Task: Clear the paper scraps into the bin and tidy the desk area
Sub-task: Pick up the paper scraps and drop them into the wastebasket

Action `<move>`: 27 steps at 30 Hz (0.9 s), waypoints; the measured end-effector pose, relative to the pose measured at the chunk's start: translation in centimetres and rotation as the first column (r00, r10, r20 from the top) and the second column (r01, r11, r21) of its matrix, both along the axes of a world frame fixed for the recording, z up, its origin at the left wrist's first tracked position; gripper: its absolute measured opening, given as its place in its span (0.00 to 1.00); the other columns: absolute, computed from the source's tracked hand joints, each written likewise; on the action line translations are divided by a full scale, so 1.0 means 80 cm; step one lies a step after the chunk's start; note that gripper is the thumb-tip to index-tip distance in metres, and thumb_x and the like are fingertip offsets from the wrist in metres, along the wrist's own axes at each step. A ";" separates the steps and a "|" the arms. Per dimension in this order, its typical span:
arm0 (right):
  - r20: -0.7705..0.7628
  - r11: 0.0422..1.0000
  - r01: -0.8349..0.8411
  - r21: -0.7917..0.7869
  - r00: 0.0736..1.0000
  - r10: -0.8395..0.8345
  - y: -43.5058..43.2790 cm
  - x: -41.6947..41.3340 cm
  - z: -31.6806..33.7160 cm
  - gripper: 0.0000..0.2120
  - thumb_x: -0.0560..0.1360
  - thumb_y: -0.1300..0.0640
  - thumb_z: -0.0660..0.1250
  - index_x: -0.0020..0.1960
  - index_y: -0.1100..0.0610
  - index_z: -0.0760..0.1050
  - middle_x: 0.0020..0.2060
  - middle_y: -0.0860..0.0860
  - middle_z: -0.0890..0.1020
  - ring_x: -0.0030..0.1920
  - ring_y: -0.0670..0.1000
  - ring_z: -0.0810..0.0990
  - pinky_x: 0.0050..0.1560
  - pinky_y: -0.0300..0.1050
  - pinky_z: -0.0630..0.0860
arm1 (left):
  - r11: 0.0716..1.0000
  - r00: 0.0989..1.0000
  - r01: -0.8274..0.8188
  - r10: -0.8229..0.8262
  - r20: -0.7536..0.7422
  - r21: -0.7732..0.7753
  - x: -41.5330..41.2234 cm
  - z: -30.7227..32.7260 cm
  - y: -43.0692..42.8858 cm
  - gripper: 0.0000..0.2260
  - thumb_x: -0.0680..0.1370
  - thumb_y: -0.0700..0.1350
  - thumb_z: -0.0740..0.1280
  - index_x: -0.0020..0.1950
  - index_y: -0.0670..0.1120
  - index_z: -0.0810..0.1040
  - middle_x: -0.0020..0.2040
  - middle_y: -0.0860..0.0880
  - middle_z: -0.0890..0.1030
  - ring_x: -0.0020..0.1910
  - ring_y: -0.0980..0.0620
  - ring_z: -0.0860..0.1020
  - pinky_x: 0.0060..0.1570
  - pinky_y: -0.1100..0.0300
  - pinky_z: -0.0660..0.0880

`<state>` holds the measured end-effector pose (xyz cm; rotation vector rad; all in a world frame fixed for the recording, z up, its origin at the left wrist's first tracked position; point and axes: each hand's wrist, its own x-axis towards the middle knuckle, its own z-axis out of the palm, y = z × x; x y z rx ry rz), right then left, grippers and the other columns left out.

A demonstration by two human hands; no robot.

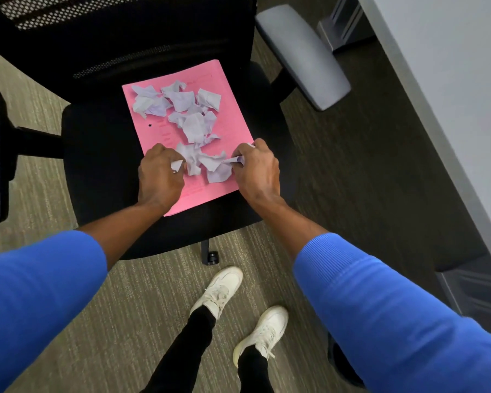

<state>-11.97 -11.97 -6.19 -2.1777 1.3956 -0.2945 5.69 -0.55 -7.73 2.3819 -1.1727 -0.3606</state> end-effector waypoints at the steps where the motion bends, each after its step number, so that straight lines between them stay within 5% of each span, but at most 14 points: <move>1: 0.019 1.000 0.014 0.012 1.000 -0.014 0.001 -0.003 0.002 0.09 0.75 0.62 0.75 0.55 0.55 0.84 0.53 0.53 0.79 0.45 0.55 0.83 0.44 0.51 0.85 | 1.000 1.000 -0.016 0.016 0.002 -0.005 -0.003 0.001 0.002 0.06 0.78 0.36 0.74 0.54 0.38 0.86 0.55 0.39 0.83 0.56 0.37 0.82 0.57 0.43 0.80; 9: 0.163 0.975 0.203 0.086 0.963 -0.215 0.021 -0.050 0.018 0.04 0.77 0.59 0.75 0.52 0.54 0.86 0.50 0.52 0.79 0.44 0.50 0.80 0.41 0.44 0.78 | 0.924 0.923 -0.380 0.376 -0.077 -0.043 -0.040 0.024 0.029 0.06 0.80 0.38 0.73 0.55 0.39 0.86 0.58 0.39 0.83 0.57 0.40 0.83 0.54 0.56 0.76; 12: 0.161 0.958 0.268 0.099 0.946 -0.281 0.043 -0.083 0.022 0.05 0.76 0.60 0.74 0.52 0.54 0.86 0.49 0.51 0.79 0.43 0.47 0.77 0.39 0.37 0.70 | 0.892 0.891 -0.451 0.450 -0.061 -0.021 -0.065 0.034 0.055 0.06 0.80 0.39 0.73 0.56 0.40 0.85 0.59 0.40 0.83 0.58 0.39 0.82 0.58 0.50 0.78; 16: 0.143 0.916 0.365 0.165 0.910 -0.389 0.075 -0.139 0.025 0.08 0.74 0.62 0.73 0.51 0.52 0.87 0.49 0.52 0.81 0.44 0.52 0.80 0.45 0.48 0.77 | 0.869 0.864 -0.495 0.493 -0.105 0.003 -0.104 0.033 0.092 0.05 0.80 0.39 0.73 0.55 0.40 0.84 0.58 0.40 0.83 0.57 0.39 0.83 0.59 0.47 0.78; 18: 0.120 0.891 0.405 0.207 0.893 -0.434 0.095 -0.170 0.023 0.09 0.73 0.62 0.74 0.51 0.53 0.87 0.49 0.52 0.81 0.45 0.54 0.82 0.48 0.52 0.80 | 0.799 0.773 -0.600 0.595 -0.220 0.051 -0.125 0.028 0.100 0.05 0.81 0.42 0.73 0.56 0.42 0.83 0.56 0.41 0.85 0.52 0.42 0.86 0.54 0.50 0.81; 22: 0.074 0.845 0.467 0.259 0.863 -0.500 0.138 -0.225 0.010 0.09 0.72 0.62 0.75 0.50 0.52 0.87 0.49 0.51 0.82 0.46 0.52 0.82 0.50 0.51 0.80 | 0.534 0.418 -0.840 0.749 -0.513 0.096 -0.155 0.012 0.096 0.07 0.78 0.41 0.75 0.56 0.43 0.86 0.49 0.45 0.88 0.30 0.63 0.85 0.29 0.69 0.78; 25: 0.032 0.813 0.498 0.303 0.847 -0.531 0.170 -0.256 -0.006 0.09 0.72 0.62 0.75 0.51 0.52 0.87 0.48 0.51 0.82 0.45 0.52 0.82 0.50 0.51 0.80 | 0.558 0.427 -0.824 0.723 -0.543 0.095 -0.156 -0.004 0.091 0.09 0.77 0.44 0.77 0.56 0.43 0.86 0.50 0.44 0.89 0.31 0.65 0.85 0.28 0.72 0.77; 27: 0.012 0.789 0.517 0.330 0.834 -0.552 0.192 -0.269 -0.017 0.09 0.73 0.61 0.75 0.51 0.52 0.87 0.47 0.52 0.82 0.45 0.52 0.82 0.50 0.52 0.80 | 0.578 0.446 -0.811 0.712 -0.542 0.093 -0.154 -0.011 0.089 0.17 0.73 0.53 0.81 0.54 0.43 0.85 0.47 0.44 0.89 0.36 0.56 0.89 0.35 0.62 0.84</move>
